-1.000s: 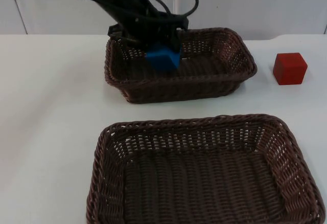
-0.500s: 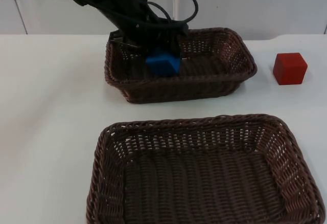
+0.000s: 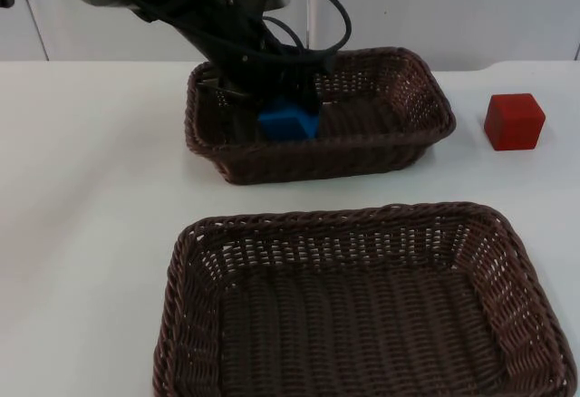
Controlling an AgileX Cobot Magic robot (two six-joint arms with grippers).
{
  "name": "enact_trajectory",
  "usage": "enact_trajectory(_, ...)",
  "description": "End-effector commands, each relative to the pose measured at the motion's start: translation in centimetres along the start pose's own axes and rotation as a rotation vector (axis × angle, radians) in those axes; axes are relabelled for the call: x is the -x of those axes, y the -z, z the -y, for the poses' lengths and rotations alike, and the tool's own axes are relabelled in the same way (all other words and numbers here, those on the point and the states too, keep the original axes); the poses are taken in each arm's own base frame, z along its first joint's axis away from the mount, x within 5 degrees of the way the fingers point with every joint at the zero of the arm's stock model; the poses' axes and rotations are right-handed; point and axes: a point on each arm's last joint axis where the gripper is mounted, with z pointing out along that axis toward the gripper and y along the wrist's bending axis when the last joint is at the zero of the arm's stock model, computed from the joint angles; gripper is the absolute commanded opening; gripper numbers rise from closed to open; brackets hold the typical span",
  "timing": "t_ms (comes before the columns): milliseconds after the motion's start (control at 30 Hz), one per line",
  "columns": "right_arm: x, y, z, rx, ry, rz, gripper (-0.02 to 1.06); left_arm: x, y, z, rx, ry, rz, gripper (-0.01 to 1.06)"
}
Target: Pick up one cube with the left hand and place it into the upper basket. Pick up one cube with the right hand and place it into the lower basket.
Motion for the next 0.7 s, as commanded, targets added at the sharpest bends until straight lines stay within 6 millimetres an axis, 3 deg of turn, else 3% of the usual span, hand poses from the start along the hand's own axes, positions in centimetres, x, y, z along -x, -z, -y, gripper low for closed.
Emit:
enact_trajectory(0, -0.1, 0.0, 0.0, -0.001, 0.000, 0.003, 1.05, 0.1, 0.0, 0.4, -0.012, 0.002, 0.006, 0.34)
enact_trajectory(33, -0.1, 0.0, 0.0, -0.001, 0.000, 0.003, 1.05, 0.1, 0.0, 0.4, -0.012, 0.002, 0.006, 0.34)
enact_trajectory(167, -0.1, 0.0, 0.0, -0.001, 0.000, 0.003, 1.05, 0.2, 0.0, 0.6, -0.031, 0.026, 0.011, 0.55)
enact_trajectory(200, -0.1, 0.0, 0.0, -0.001, 0.000, 0.003, 1.05, 0.2, 0.0, 0.6, -0.031, 0.026, 0.011, 0.55)
enact_trajectory(300, -0.1, 0.0, 0.0, -0.001, 0.000, 0.003, 1.05, 0.4, 0.2, 0.9, -0.052, 0.052, 0.021, 0.73)
enact_trajectory(500, -0.1, 0.0, 0.0, -0.001, 0.000, 0.003, 1.05, 1.2, 1.5, 1.4, -0.061, 0.048, 0.049, 0.77)
enact_trajectory(667, -0.1, 0.0, 0.0, -0.001, 0.000, 0.003, 1.05, 2.9, 4.7, 2.6, -0.065, 0.014, 0.111, 0.77)
